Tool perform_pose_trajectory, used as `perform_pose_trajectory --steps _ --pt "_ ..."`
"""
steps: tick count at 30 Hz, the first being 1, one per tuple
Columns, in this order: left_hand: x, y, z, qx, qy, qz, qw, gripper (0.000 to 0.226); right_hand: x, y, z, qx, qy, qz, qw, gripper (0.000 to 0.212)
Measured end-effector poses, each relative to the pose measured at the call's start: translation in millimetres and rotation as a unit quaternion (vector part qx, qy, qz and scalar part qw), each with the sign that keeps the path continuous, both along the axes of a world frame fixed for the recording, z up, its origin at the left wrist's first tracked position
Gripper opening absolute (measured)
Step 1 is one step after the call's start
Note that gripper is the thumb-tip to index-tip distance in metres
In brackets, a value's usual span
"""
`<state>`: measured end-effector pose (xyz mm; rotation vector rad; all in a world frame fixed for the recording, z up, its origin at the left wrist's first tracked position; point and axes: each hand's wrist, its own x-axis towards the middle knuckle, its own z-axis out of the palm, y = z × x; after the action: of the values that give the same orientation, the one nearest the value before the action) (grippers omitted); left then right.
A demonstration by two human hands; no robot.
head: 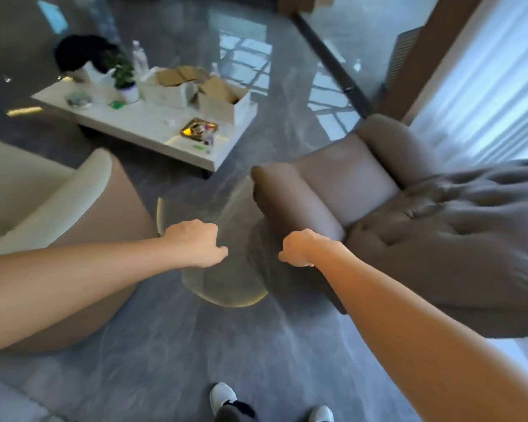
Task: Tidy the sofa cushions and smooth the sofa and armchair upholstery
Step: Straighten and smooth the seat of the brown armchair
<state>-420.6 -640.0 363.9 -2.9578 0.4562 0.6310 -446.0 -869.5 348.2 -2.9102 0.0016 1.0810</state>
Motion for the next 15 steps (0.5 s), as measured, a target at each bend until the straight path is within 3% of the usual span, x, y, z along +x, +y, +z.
perform_pose_trajectory --steps 9,15 --pt "-79 -208 14 -0.036 0.003 -0.123 0.992 0.041 -115 -198 25 0.049 -0.058 -0.106 0.991 0.035" --pt "-134 -338 15 -0.076 0.002 -0.187 0.979 0.049 -179 -320 32 0.044 -0.101 -0.143 0.984 0.043"
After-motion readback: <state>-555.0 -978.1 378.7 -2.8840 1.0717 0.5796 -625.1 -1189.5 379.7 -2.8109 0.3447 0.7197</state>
